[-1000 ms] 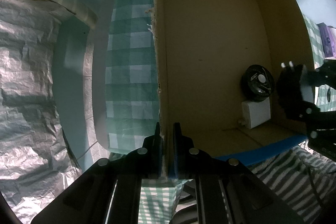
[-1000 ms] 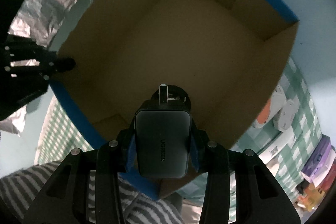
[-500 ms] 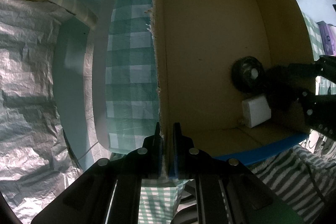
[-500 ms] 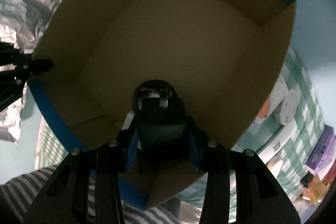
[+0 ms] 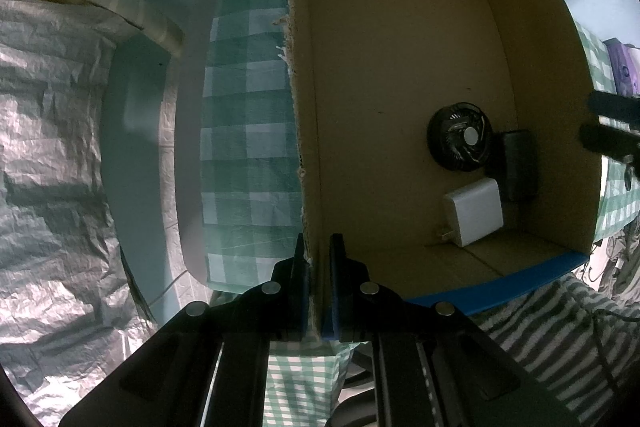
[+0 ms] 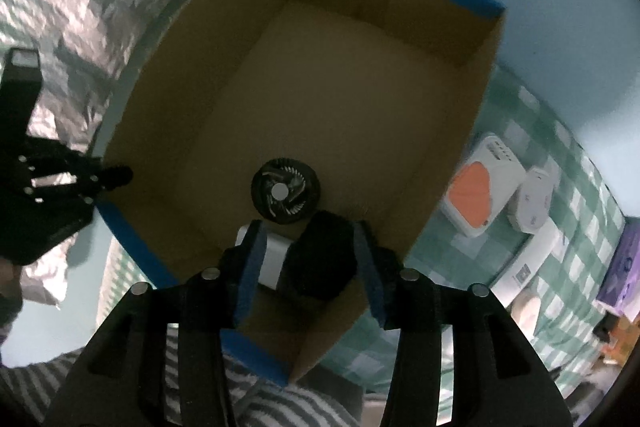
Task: Flip cup upside down
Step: 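Lower the power bank into the box beside the fan and open the right tool, then move the right tool back to the white cube charger and close on it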
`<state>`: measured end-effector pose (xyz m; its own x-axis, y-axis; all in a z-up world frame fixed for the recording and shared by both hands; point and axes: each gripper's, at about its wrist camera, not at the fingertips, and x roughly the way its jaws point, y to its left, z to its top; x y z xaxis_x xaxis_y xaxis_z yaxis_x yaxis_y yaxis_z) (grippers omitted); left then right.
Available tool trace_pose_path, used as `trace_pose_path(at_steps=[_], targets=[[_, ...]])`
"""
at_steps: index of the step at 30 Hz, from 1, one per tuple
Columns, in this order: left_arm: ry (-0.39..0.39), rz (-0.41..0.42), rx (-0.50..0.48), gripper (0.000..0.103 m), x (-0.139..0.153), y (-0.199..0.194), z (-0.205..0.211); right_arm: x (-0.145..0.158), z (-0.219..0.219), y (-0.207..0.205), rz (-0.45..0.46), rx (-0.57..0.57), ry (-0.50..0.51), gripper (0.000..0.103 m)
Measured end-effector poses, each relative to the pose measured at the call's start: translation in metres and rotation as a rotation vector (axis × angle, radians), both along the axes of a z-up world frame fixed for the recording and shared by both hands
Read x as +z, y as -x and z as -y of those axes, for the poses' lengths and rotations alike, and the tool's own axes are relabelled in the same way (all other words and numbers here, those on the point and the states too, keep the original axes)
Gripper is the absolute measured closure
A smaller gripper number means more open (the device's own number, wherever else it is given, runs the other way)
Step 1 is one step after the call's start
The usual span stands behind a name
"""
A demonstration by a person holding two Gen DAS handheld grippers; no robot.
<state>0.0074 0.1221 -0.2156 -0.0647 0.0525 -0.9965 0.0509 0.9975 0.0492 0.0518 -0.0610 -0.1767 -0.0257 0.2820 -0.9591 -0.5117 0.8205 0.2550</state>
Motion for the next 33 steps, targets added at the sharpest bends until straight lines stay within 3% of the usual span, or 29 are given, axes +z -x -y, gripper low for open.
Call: trace_pose_path(at_steps=[6,18,24,33], targets=[[0.001,-0.001,-0.004,0.096,0.001,0.0,0.0,0.02,0.036,-0.004,0.016,-0.084,-0.016,0.048],[0.002,-0.005,-0.009,0.096,0.0,0.0,0.0,0.021,0.133,-0.007,0.011,-0.293,0.04,0.047],[0.0,-0.004,-0.009,0.096,0.0,0.001,0.0,0.003,0.174,-0.002,-0.017,-0.375,0.082,0.047],[-0.006,-0.007,-0.012,0.096,0.0,0.002,0.0,-0.063,0.226,0.015,-0.134,-0.51,0.154,0.047]])
